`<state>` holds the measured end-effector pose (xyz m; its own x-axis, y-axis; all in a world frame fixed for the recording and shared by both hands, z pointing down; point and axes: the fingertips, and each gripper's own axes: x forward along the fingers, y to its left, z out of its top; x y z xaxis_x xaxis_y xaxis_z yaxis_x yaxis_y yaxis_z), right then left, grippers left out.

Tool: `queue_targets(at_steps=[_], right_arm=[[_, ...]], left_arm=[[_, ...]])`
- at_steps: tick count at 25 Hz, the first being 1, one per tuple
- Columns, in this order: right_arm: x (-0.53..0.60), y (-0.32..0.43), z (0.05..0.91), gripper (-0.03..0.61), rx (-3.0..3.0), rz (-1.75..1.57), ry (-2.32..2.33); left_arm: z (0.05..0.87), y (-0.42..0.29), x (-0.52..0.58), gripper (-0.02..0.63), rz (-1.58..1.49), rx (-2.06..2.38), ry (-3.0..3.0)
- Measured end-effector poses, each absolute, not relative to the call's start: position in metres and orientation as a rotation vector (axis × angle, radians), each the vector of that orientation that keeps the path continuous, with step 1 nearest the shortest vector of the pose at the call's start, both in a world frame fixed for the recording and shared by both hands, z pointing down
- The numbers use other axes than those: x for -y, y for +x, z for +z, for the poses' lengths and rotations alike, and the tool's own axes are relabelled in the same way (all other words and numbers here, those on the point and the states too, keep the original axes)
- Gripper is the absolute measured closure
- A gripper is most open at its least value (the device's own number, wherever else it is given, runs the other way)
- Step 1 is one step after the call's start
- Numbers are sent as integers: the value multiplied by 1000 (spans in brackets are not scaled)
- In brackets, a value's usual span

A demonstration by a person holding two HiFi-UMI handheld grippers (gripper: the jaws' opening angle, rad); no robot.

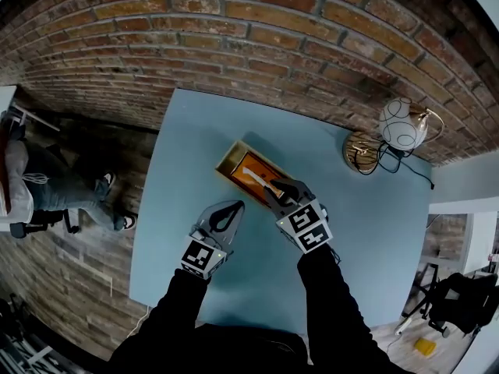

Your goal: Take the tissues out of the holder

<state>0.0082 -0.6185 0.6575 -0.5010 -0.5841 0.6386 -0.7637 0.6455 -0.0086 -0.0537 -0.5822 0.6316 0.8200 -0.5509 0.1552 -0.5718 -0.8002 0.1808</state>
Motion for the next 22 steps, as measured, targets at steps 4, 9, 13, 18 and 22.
queue_targets(at_steps=[4, 9, 13, 18, 22], right_arm=[[626, 5, 685, 441, 2190, 403, 943], [636, 3, 703, 340, 2131, 411, 897], [639, 4, 716, 316, 2086, 416, 871], [640, 5, 729, 311, 2047, 415, 832], [641, 5, 737, 301, 2001, 402, 793]], left_arm=[[645, -54, 592, 604, 160, 893, 2765], [650, -51, 604, 604, 153, 909, 2759], [654, -48, 606, 604, 154, 902, 2755], [663, -48, 604, 604, 167, 895, 2744], [670, -47, 606, 604, 173, 896, 2735]])
